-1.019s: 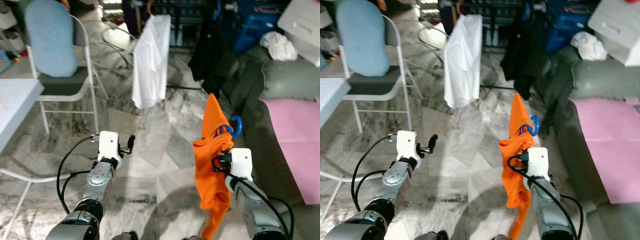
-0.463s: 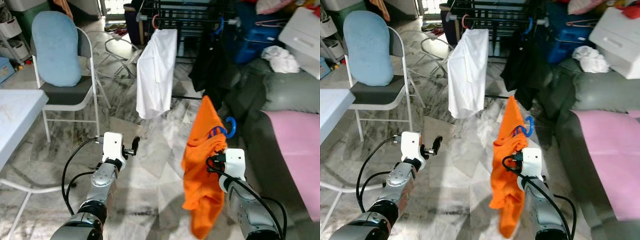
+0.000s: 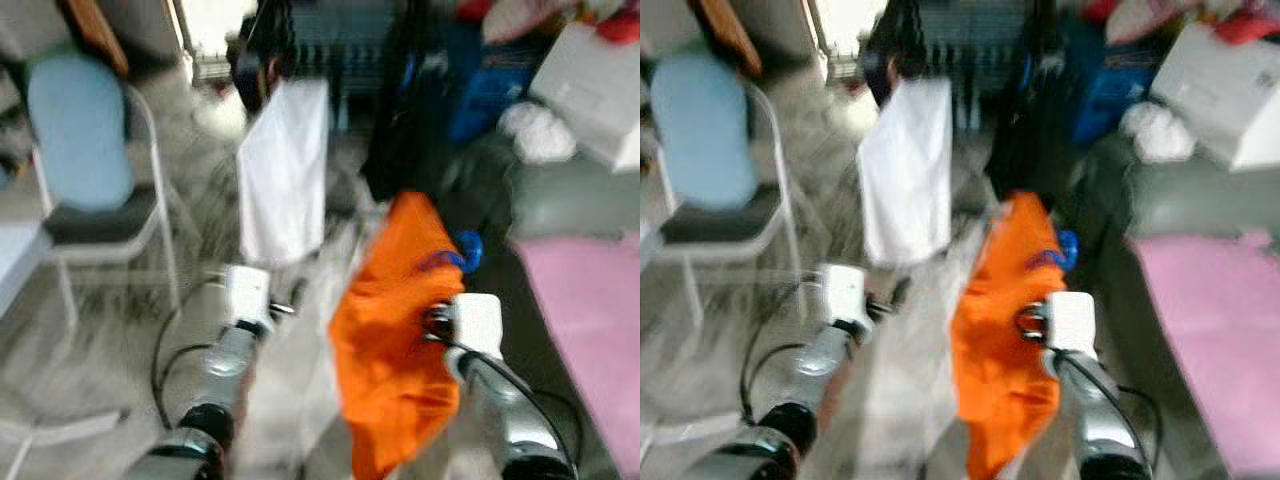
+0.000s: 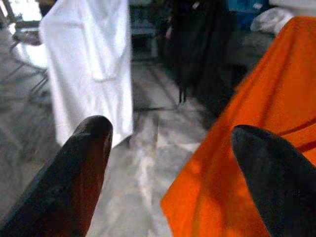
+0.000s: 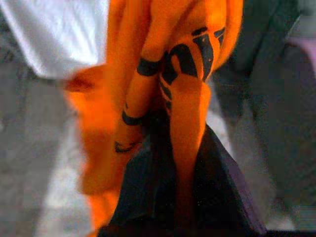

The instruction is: Hang hanger

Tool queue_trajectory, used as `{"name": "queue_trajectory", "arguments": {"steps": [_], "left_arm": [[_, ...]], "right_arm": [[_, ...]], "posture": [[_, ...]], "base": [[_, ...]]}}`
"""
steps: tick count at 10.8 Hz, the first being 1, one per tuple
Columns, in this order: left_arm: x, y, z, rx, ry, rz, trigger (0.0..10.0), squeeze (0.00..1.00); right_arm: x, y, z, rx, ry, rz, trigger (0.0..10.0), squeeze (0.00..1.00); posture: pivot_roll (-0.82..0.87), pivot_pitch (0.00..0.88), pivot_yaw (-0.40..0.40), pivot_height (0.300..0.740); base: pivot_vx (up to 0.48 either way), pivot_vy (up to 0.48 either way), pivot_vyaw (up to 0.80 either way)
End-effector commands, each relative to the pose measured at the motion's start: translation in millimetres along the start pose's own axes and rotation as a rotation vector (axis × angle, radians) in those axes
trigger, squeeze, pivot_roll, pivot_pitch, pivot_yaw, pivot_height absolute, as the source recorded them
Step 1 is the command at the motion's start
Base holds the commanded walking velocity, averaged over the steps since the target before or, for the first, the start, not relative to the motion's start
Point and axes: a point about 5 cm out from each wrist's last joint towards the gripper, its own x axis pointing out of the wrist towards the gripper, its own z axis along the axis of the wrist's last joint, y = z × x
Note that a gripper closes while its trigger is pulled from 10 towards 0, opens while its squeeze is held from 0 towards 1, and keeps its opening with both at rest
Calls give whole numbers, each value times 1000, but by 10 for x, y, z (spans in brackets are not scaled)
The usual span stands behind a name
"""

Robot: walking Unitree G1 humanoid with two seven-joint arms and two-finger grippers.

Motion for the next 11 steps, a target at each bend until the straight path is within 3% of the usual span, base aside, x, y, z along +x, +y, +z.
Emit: {"name": "queue_trajectory", "arguments": {"steps": [1, 4, 5, 7, 11], "left_arm": [[-19, 107, -4, 19, 18, 14, 10000, 0], [-4, 89, 15, 17, 10, 21, 10000, 0], [-1, 92, 18, 18, 10, 24, 10000, 0], [2, 93, 17, 11, 15, 27, 10000, 0], [12, 119, 14, 7, 37, 25, 10000, 0]], "right_arm": [[17, 92, 82, 20, -32, 13, 10000, 0], [3, 164, 73, -18, -21, 40, 10000, 0], [-17, 247, 97, 12, -28, 106, 10000, 0], [-15, 283, 119, -57, -50, 105, 10000, 0], [-29, 312, 74, -72, -28, 123, 10000, 0]], "posture": [[-220, 0, 19, 740], [-226, 0, 21, 740], [-229, 0, 22, 740], [-228, 0, 23, 740], [-227, 0, 30, 740]], "base": [[469, 0, 0], [471, 0, 0], [454, 0, 0], [439, 0, 0], [339, 333, 0]]}}
